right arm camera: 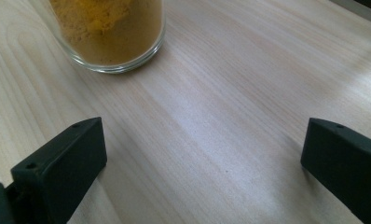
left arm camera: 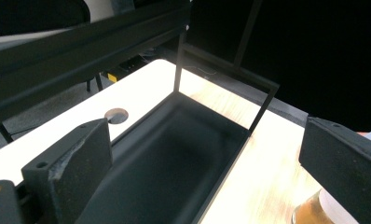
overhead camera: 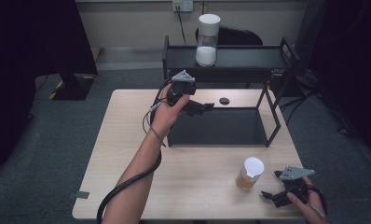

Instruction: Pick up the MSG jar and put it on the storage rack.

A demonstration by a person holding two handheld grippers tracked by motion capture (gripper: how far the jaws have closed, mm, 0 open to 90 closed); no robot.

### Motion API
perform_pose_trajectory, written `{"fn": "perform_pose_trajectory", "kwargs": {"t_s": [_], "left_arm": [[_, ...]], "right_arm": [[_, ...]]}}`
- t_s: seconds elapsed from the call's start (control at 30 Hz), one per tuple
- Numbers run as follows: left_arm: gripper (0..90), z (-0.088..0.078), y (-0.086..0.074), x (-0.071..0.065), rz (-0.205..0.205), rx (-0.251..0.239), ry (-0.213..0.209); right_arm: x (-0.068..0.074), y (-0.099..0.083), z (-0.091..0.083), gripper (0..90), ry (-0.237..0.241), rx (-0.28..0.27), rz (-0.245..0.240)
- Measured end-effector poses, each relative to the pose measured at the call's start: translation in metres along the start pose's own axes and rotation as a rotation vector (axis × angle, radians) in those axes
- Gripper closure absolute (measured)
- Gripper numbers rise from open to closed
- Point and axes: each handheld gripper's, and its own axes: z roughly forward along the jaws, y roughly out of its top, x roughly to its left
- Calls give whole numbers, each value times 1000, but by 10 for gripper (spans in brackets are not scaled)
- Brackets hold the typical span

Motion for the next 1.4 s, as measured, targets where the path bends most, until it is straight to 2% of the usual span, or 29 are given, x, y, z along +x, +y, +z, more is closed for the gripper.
{"fn": "perform_pose_trajectory", "kwargs": {"t_s": [0.33, 0.9, 1.4], "left_arm": [[20, 6, -23, 2, -16, 5, -6], [20, 14, -57, -1, 2, 23, -29], [21, 20, -91, -2, -10, 51, -36]], "right_arm": [[0, 0, 0, 0, 0, 1, 0], [1, 0, 0, 0, -3, 0, 1], [1, 0, 0, 0, -3, 0, 1]]}}
